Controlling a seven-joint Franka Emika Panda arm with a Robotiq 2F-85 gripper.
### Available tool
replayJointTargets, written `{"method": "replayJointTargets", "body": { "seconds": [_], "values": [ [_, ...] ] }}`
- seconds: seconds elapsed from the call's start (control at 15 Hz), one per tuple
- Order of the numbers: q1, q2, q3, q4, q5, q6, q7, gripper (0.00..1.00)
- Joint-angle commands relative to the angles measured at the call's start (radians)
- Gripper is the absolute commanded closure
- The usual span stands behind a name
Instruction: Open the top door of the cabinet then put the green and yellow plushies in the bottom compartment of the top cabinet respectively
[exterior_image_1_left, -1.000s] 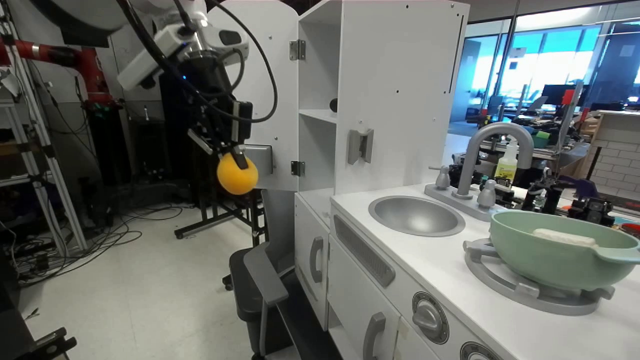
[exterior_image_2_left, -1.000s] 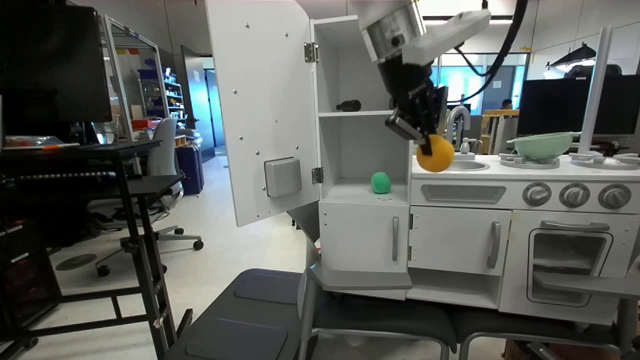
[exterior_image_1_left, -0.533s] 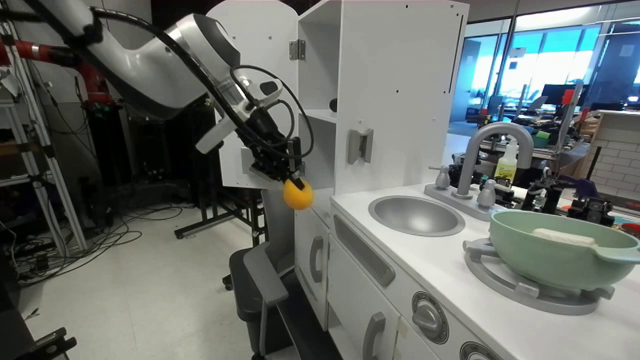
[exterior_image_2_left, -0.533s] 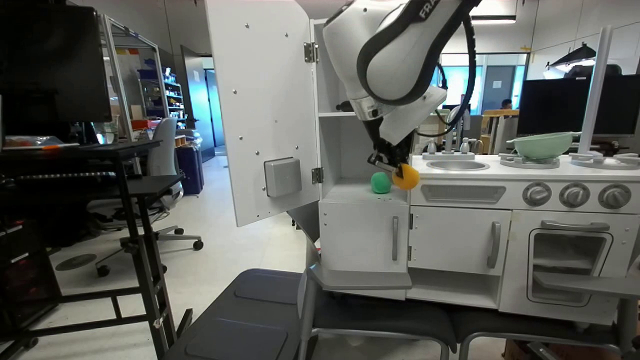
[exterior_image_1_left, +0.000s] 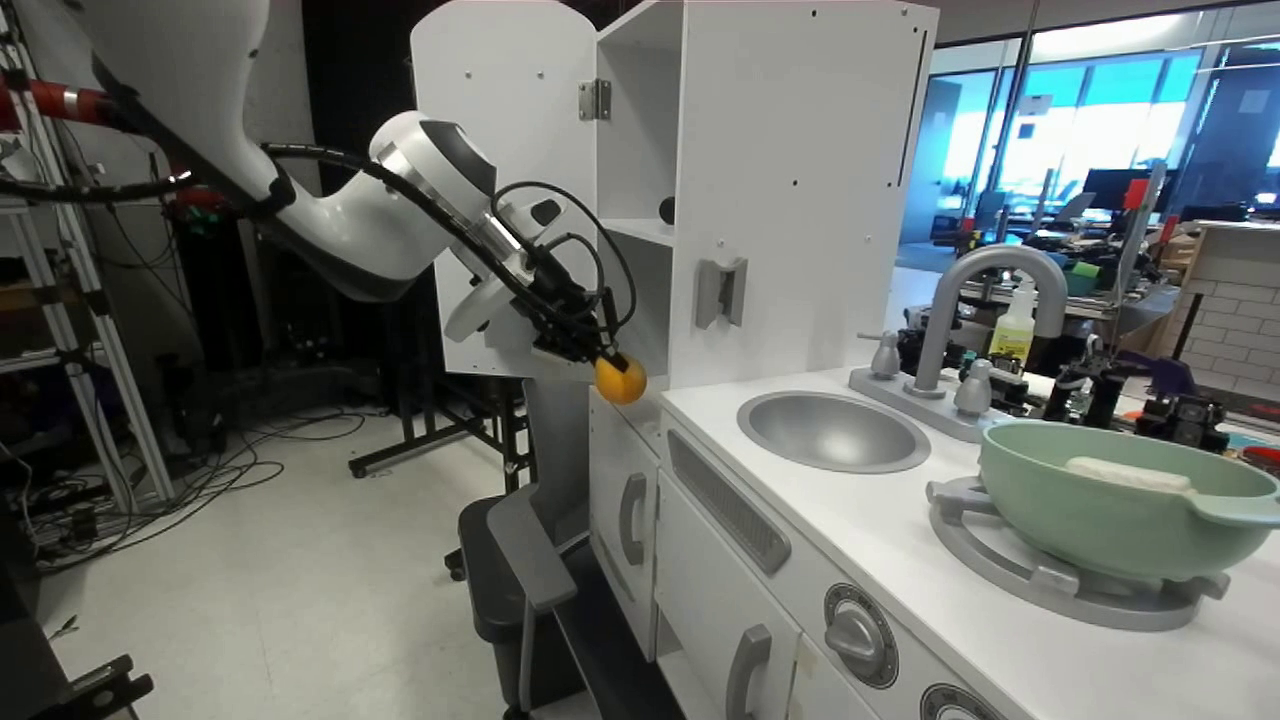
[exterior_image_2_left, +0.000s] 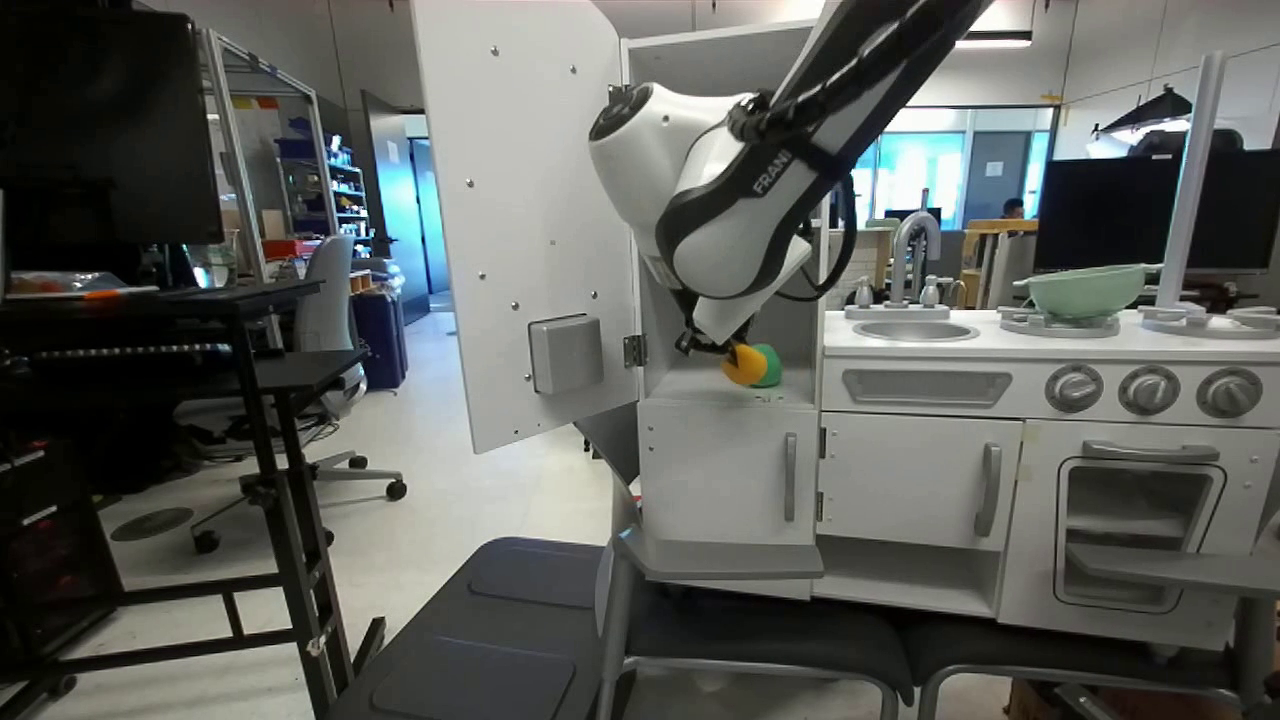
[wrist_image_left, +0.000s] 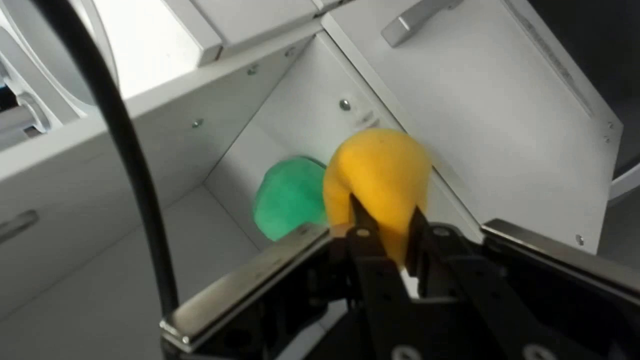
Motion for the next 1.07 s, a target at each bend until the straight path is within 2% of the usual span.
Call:
{"method": "replayJointTargets", "body": {
  "seconds": [0.0,0.33,0.67,0.73,0.8,1.0],
  "values": [
    [0.025,0.158,-0.051,0.213,-0.016,0.005,-0.002,0.96],
    [-0.002,0.305,-0.103,0.428,0.01,-0.023,-0.036,0.96],
    [-0.051,0.39,-0.135,0.561,0.009,-0.027,-0.045,0.96],
    [-0.061,0.397,-0.135,0.58,0.014,-0.031,-0.049,0.59],
    [-0.069,0.406,-0.137,0.591,0.012,-0.027,-0.047,0.58],
    [-0.081,0.406,-0.133,0.606,0.012,-0.03,-0.051,0.38]
  ]
}}
